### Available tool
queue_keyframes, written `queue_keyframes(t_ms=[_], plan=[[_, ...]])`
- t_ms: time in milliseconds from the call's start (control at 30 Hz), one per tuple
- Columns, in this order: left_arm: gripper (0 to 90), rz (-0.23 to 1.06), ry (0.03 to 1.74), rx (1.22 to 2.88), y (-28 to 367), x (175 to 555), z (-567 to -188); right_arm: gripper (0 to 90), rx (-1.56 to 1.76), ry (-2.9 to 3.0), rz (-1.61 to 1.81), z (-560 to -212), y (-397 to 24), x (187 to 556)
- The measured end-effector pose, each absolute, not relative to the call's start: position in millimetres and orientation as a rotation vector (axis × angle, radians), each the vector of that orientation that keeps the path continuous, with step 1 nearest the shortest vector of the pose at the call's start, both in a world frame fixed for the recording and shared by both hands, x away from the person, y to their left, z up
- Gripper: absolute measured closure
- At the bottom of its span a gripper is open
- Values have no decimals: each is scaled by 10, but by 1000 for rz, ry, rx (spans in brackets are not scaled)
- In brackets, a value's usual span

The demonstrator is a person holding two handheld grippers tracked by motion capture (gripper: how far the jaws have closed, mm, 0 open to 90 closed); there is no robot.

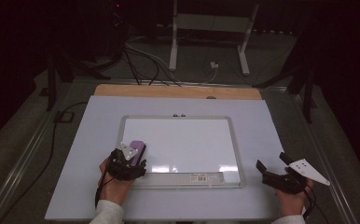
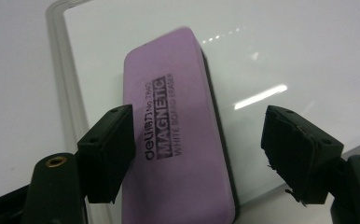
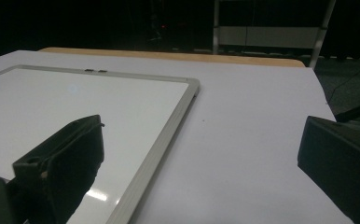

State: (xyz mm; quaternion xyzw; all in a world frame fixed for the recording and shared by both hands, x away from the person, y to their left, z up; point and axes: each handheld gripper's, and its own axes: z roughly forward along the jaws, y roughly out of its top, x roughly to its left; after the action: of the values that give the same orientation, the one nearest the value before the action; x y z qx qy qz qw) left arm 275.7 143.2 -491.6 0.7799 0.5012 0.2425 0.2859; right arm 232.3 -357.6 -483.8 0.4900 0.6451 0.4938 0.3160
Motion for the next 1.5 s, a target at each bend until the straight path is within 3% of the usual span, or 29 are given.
queue_keyframes(t_ms=[267,600,1500], plan=[[338,657,1390,2096,1506,2785,-4950,10,1290,1700,1299,-4839,-3571,2324],[633,709,1412,2064,1537,2749,-4880,10,1290,1701,1300,-4840,-3574,2326],[641,692,1493,1974,1674,2521,-4853,10,1287,1705,1300,-4840,-3562,2330]])
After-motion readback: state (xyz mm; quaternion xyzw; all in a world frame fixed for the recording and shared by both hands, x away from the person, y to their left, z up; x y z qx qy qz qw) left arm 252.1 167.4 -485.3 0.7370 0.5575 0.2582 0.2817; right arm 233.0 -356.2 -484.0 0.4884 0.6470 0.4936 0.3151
